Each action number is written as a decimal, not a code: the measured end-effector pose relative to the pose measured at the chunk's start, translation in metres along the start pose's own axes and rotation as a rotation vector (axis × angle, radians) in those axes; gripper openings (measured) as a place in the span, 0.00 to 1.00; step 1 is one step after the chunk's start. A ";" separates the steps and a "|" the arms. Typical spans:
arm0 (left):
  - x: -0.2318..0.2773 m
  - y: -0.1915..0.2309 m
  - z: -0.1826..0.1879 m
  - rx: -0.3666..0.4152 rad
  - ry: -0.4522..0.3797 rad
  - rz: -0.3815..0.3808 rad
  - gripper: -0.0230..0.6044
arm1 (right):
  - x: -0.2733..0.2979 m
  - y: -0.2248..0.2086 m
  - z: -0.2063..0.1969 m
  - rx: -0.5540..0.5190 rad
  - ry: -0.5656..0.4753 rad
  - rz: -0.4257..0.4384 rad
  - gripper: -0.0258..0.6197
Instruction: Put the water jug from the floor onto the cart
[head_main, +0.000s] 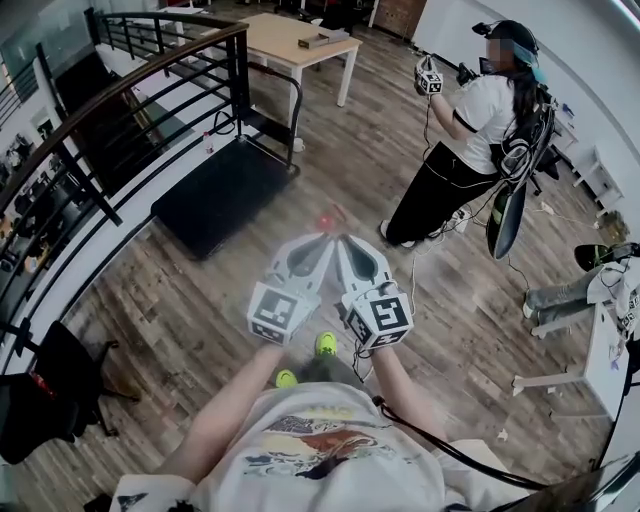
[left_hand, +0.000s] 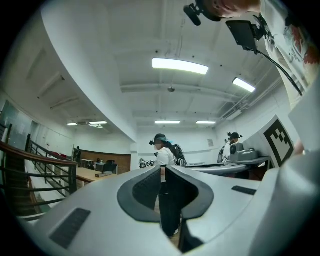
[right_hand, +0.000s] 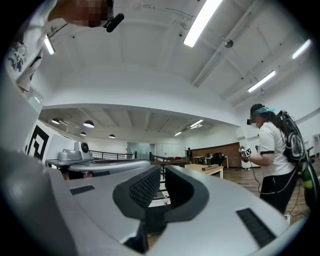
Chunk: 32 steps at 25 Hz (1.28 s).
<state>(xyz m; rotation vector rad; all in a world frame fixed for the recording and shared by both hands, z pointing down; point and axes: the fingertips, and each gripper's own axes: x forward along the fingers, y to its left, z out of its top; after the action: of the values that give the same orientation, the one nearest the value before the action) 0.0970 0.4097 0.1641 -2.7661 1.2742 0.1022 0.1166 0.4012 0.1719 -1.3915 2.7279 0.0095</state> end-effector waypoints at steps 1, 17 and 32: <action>0.003 0.003 -0.002 -0.002 -0.002 0.002 0.06 | 0.003 -0.002 -0.001 -0.005 0.000 0.000 0.08; 0.132 0.066 -0.024 0.045 0.029 0.029 0.06 | 0.095 -0.111 -0.010 -0.003 0.012 0.027 0.08; 0.257 0.113 -0.047 0.092 0.022 0.085 0.06 | 0.173 -0.223 -0.020 0.012 0.015 0.113 0.08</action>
<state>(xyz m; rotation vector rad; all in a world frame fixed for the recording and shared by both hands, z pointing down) 0.1789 0.1376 0.1787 -2.6442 1.3659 0.0185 0.1947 0.1296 0.1862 -1.2375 2.8105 -0.0113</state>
